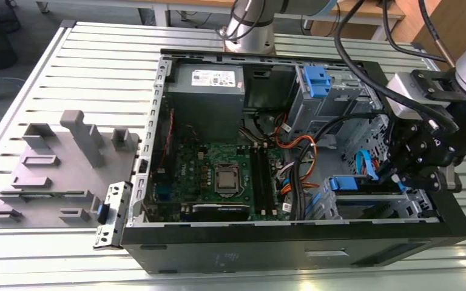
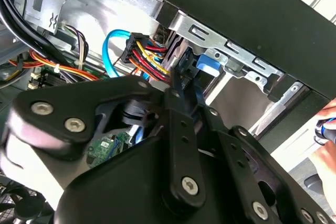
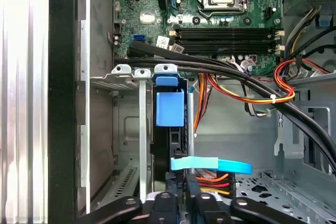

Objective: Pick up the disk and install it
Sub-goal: 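Insert the second disk wire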

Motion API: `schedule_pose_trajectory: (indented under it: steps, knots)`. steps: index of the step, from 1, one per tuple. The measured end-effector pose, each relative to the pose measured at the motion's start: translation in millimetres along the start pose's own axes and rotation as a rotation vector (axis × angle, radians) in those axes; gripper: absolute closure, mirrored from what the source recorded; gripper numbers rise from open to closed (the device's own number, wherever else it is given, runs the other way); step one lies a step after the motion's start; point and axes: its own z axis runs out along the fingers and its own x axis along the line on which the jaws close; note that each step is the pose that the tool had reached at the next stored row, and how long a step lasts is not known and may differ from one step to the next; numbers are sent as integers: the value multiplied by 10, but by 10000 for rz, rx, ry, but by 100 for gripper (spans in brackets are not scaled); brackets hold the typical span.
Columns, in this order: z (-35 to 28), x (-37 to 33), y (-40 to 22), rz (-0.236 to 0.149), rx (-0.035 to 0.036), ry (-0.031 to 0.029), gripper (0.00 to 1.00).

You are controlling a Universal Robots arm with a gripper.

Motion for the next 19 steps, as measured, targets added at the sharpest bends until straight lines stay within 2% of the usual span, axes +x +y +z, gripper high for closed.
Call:
schedule_pose_trajectory:
  steps: [1, 4, 7, 19]
  knots:
    - [-1, 0, 0, 0, 1, 2, 76]
    - [-7, 1, 0, 0, 1, 14, 76]
    - [-44, 0, 1, 1, 1, 11, 76]
    - [-356, 0, 11, 0, 1, 13, 76]
